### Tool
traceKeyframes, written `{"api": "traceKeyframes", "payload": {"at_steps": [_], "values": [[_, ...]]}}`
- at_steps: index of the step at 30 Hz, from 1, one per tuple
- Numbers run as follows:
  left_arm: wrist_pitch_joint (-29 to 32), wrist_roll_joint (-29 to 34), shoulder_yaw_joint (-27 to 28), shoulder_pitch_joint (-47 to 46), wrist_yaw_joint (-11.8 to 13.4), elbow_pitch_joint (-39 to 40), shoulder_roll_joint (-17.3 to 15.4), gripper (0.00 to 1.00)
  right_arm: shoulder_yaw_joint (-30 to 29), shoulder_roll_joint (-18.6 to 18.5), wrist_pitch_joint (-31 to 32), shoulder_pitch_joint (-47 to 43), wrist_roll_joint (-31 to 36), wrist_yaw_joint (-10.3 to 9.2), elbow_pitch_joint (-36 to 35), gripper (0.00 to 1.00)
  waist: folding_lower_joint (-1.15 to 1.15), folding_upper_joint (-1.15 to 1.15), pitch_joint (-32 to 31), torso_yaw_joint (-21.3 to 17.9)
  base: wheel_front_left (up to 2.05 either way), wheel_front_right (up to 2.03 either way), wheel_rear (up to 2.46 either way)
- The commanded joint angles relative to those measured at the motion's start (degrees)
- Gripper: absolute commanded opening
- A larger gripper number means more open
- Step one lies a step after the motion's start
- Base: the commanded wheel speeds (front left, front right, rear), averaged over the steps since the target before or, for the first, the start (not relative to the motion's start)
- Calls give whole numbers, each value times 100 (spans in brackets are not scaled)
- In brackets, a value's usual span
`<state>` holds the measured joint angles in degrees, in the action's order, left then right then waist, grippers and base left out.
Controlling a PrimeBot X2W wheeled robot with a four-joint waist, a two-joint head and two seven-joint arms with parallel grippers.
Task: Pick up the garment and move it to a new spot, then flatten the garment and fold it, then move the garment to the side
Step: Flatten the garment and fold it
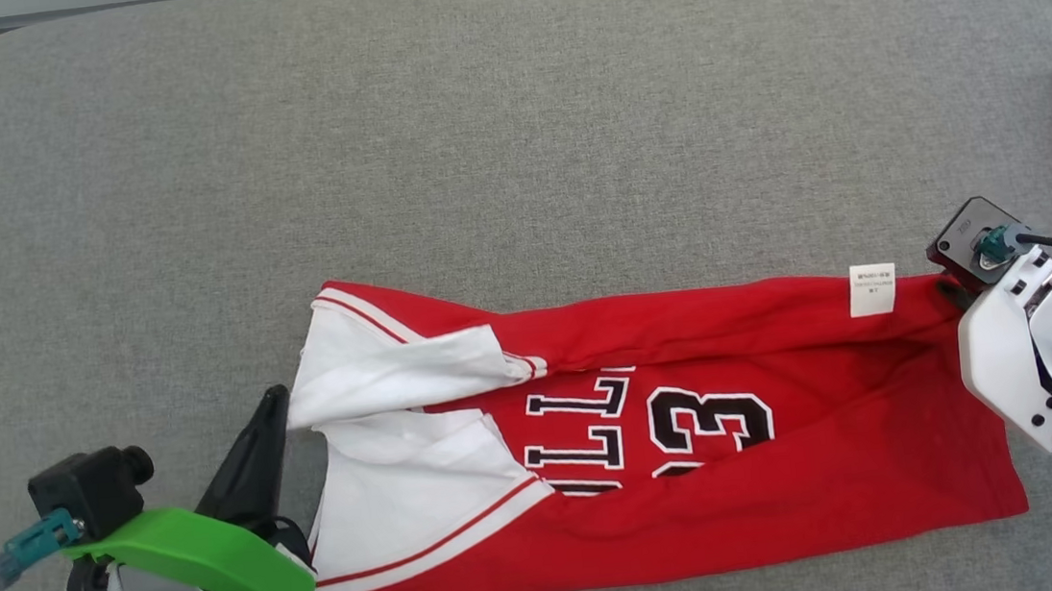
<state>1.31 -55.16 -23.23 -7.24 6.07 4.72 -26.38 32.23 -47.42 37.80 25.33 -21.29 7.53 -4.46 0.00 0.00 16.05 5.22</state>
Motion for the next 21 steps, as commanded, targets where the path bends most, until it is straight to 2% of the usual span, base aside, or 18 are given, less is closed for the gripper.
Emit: {"api": "traceKeyframes", "payload": {"at_steps": [1,14,18,21], "values": [[-29,-84,-24,141,8,53,44,0,75,-54,20,58,-84,-9,46,0,0,0,-70,67,0,0,0],[153,-160,-414,677,22,94,176,0,779,-473,184,323,-278,-9,65,0,0,0,-236,98,0,0,0],[40,-204,-365,749,51,-27,235,0,759,-574,128,405,-233,-9,127,0,0,0,-277,103,0,0,0],[-104,-269,-224,777,78,-50,239,0,563,-500,30,397,-160,-9,223,0,0,0,-313,107,0,0,0]]}}
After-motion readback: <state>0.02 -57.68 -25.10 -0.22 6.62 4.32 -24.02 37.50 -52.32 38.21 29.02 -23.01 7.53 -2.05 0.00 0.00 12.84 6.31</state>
